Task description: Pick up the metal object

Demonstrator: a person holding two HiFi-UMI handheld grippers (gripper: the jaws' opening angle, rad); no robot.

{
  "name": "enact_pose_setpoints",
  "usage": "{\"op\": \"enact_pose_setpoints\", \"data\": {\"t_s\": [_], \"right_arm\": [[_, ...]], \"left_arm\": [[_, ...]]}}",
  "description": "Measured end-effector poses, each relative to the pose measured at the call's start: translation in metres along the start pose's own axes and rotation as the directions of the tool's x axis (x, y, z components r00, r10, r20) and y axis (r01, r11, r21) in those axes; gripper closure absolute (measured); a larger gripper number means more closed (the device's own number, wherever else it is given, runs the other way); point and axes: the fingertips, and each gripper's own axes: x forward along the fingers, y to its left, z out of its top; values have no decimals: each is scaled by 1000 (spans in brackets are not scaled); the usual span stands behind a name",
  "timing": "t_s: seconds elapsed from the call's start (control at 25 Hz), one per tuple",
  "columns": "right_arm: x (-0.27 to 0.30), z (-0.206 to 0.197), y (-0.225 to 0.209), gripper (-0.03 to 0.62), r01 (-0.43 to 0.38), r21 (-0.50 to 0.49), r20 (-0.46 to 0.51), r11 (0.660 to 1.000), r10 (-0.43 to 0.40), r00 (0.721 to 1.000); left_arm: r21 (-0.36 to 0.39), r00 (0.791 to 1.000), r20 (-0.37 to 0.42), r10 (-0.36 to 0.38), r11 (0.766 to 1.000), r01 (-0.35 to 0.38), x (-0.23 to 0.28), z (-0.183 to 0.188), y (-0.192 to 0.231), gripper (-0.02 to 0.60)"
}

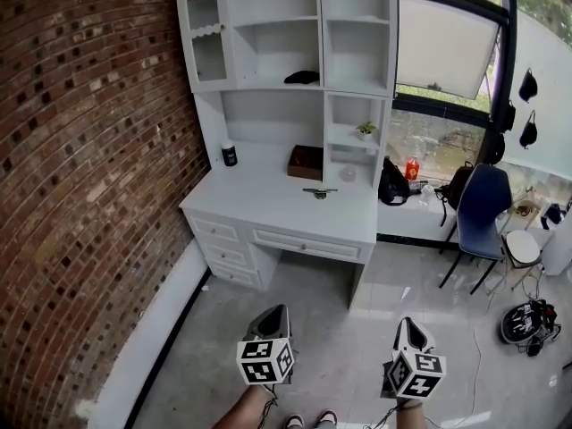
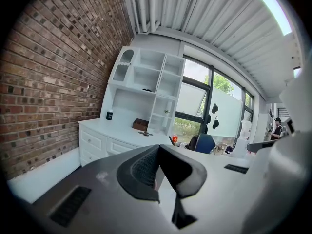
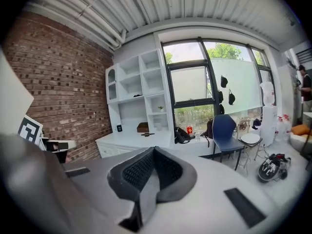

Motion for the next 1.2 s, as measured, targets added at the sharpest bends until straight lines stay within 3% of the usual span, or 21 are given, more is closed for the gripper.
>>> {"op": "enact_pose_setpoints", "data": {"t_s": [0.2, 0.48, 0.8, 1.2], "right_arm": [[3, 8, -3, 594, -12, 42, 11, 999, 12, 1000], [6, 9, -15, 594, -9, 27, 16, 1000, 9, 1000], [13, 18, -31, 594, -22, 37, 26, 999, 21, 999], [29, 30, -57, 594, -54, 56, 39, 997, 52, 998]], "left_arm": [[-14, 1000, -2, 13, 1000, -13, 3, 0, -3, 571], [2, 1000, -16, 10, 1000, -9, 8, 2, -11, 566], [3, 1000, -21, 19, 1000, -19, 19, 0, -23, 485], [10, 998, -8, 56, 998, -56, 31, -2, -40, 471]]}}
